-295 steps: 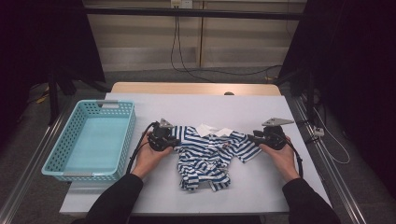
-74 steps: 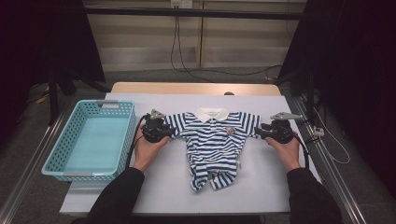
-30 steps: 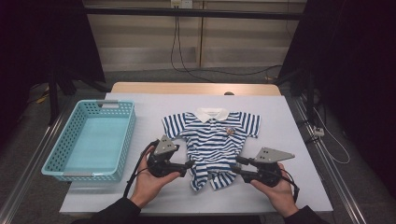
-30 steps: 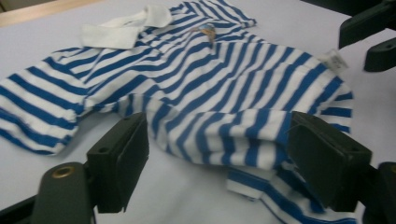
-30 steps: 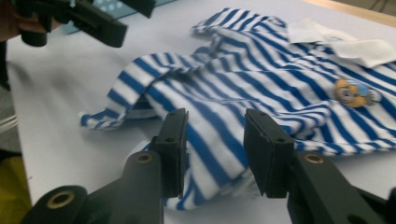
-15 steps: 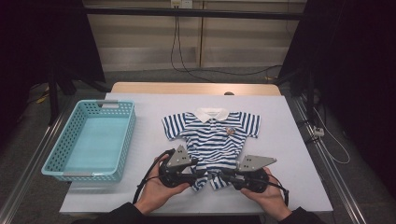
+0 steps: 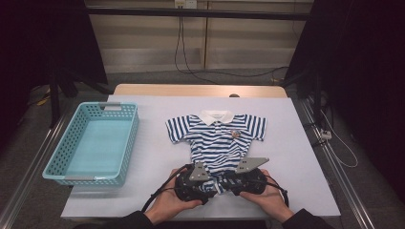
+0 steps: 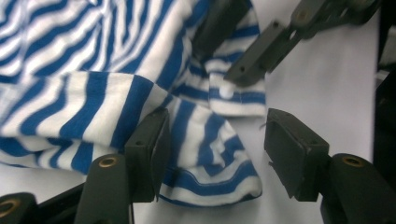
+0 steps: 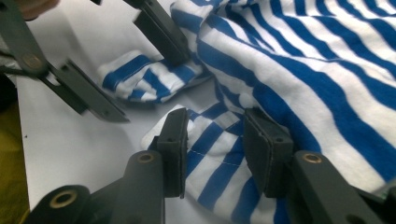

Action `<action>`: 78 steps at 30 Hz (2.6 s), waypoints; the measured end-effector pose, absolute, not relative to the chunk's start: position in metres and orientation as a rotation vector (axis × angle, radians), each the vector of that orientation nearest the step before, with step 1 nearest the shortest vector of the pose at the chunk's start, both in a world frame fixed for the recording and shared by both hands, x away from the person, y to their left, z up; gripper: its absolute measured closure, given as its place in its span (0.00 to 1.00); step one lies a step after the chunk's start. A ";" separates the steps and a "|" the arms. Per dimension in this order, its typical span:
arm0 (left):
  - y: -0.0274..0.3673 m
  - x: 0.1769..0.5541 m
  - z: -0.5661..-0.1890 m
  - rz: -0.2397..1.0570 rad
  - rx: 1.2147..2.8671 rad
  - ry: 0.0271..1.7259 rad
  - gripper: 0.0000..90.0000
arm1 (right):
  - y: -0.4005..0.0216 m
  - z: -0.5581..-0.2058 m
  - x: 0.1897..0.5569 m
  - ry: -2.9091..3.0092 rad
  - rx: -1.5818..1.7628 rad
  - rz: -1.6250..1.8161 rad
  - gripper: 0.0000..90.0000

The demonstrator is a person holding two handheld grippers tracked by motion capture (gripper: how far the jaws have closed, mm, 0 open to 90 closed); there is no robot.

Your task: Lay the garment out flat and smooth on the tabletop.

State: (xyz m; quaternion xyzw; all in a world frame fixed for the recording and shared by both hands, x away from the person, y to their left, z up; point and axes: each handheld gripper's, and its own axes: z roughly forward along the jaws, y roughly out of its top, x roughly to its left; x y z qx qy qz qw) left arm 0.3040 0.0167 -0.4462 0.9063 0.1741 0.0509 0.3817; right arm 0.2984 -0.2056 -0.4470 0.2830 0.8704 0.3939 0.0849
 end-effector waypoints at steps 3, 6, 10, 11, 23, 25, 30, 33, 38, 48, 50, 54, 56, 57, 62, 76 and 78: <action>0.018 0.308 -0.446 0.153 2.311 0.487 0.56 | -0.205 -0.449 0.299 2.615 0.837 1.170 0.66; 0.024 0.315 -0.445 0.137 2.295 0.522 0.77 | -0.205 -0.449 0.299 2.624 0.826 1.168 0.65; 0.028 0.320 -0.441 0.077 2.255 0.537 0.89 | -0.202 -0.449 0.299 2.623 0.800 1.146 0.65; 0.029 0.321 -0.439 0.073 2.240 0.544 0.89 | -0.202 -0.448 0.299 2.620 0.801 1.145 0.65; 0.061 0.334 -0.410 0.134 2.048 0.659 0.90 | -0.201 -0.447 0.300 2.617 0.762 1.123 0.72; 0.067 0.337 -0.409 0.146 2.033 0.697 0.90 | -0.204 -0.447 0.300 2.616 0.767 1.104 0.78; 0.072 0.341 -0.417 0.146 2.063 0.754 0.90 | -0.214 -0.443 0.299 2.590 0.786 1.125 0.91; 0.072 0.346 -0.422 0.218 2.091 0.796 0.92 | -0.222 -0.434 0.296 2.549 0.778 1.162 0.91; 0.081 0.356 -0.430 0.212 2.104 0.862 0.94 | -0.244 -0.424 0.291 2.471 0.839 1.200 0.85; 0.059 0.331 -0.422 0.104 2.091 0.654 0.71 | -0.258 -0.431 0.288 2.457 0.937 1.171 0.69; 0.056 0.328 -0.422 0.088 2.108 0.636 0.67 | -0.258 -0.433 0.289 2.462 0.955 1.154 0.67; 0.053 0.323 -0.422 0.062 2.119 0.610 0.62 | -0.260 -0.435 0.290 2.463 0.983 1.167 0.67; 0.050 0.318 -0.422 0.043 2.122 0.593 0.61 | -0.258 -0.436 0.291 2.473 0.985 1.164 0.67; 0.048 0.315 -0.422 0.032 2.129 0.584 0.60 | -0.257 -0.436 0.291 2.482 0.983 1.161 0.69; 0.032 0.307 -0.437 0.012 2.219 0.559 0.50 | -0.252 -0.436 0.293 2.493 0.964 1.197 0.86; 0.006 0.322 -0.449 0.114 2.274 0.569 0.63 | -0.235 -0.417 0.321 2.383 0.961 1.291 0.98; 0.007 0.325 -0.449 0.107 2.276 0.566 0.77 | -0.232 -0.416 0.324 2.375 0.958 1.293 0.98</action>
